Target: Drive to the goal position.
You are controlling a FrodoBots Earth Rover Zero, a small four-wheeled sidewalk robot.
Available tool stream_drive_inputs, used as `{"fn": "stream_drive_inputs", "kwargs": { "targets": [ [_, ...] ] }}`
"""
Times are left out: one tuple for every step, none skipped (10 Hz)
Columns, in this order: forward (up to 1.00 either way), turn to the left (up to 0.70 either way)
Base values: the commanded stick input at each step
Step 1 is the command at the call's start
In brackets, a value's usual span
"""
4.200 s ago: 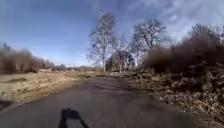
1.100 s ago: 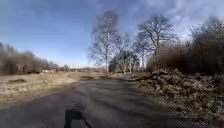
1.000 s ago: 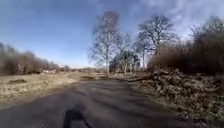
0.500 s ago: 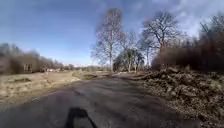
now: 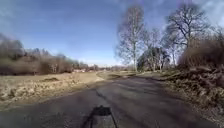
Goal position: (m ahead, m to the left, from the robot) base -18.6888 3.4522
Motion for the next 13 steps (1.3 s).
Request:
{"fn": "stream_drive_inputs", "kwargs": {
  "targets": [
    [0.00, 0.00],
    [0.00, 0.04],
    [0.00, 0.10],
    [0.00, 0.25],
    [0.00, 0.35],
    [0.00, 0.44],
    [0.00, 0.53],
    [0.00, 0.56],
    [0.00, 0.60],
    [0.00, 0.67],
    [0.00, 0.72],
    [0.00, 0.74],
    [0.00, 0.75]
  ]
}}
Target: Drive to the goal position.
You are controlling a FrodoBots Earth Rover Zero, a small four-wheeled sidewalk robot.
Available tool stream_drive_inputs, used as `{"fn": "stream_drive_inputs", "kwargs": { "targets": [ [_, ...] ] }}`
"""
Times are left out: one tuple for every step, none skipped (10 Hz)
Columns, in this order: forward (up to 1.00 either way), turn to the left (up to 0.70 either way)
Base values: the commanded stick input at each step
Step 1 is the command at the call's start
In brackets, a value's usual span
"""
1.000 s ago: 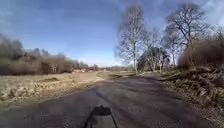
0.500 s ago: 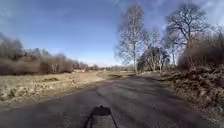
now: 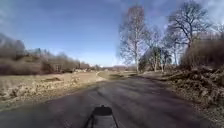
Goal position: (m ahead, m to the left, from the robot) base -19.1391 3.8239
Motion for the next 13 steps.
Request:
{"fn": "stream_drive_inputs", "kwargs": {
  "targets": [
    [0.00, 0.76],
    [0.00, 0.78],
    [0.00, 0.79],
    [0.00, 0.80],
    [0.00, 0.82],
    [0.00, 0.85],
    [0.00, 0.85],
    [0.00, 0.85],
    [0.00, 0.85],
    [0.00, 0.85],
    [0.00, 0.85],
    [0.00, 0.85],
    [0.00, 0.85]
  ]
}}
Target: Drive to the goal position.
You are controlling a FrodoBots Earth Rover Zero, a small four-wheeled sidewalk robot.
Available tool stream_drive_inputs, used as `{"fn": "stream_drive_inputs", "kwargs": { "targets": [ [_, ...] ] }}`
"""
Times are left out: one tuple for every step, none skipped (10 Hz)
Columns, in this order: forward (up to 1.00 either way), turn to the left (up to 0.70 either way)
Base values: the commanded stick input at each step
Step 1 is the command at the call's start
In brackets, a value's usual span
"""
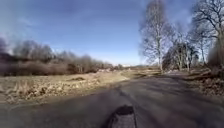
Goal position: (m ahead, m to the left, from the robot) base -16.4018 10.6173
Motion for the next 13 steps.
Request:
{"fn": "stream_drive_inputs", "kwargs": {
  "targets": [
    [0.00, 0.85],
    [0.00, 0.85],
    [0.00, 0.85],
    [0.00, 0.85],
    [0.00, 0.85],
    [0.00, 0.85],
    [0.00, 0.85],
    [0.00, 0.85],
    [0.00, 0.85],
    [0.00, 0.85],
    [0.00, 0.85],
    [0.00, 0.85],
    [0.00, 0.85]
  ]
}}
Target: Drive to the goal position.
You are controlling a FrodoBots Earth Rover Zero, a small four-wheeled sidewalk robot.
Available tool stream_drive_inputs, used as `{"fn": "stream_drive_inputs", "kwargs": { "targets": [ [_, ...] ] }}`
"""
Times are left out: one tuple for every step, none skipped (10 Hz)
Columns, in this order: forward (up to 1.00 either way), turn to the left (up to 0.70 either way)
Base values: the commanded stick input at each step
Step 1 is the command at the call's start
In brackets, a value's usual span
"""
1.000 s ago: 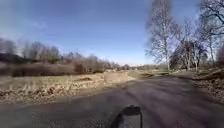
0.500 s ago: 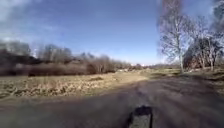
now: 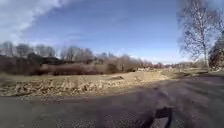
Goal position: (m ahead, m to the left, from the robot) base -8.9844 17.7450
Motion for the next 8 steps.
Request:
{"fn": "stream_drive_inputs", "kwargs": {
  "targets": [
    [0.00, 0.85],
    [0.00, 0.85],
    [0.00, 0.85],
    [0.00, 0.85],
    [0.00, 0.85],
    [0.00, 0.85],
    [0.00, 0.85],
    [0.00, 0.85]
  ]
}}
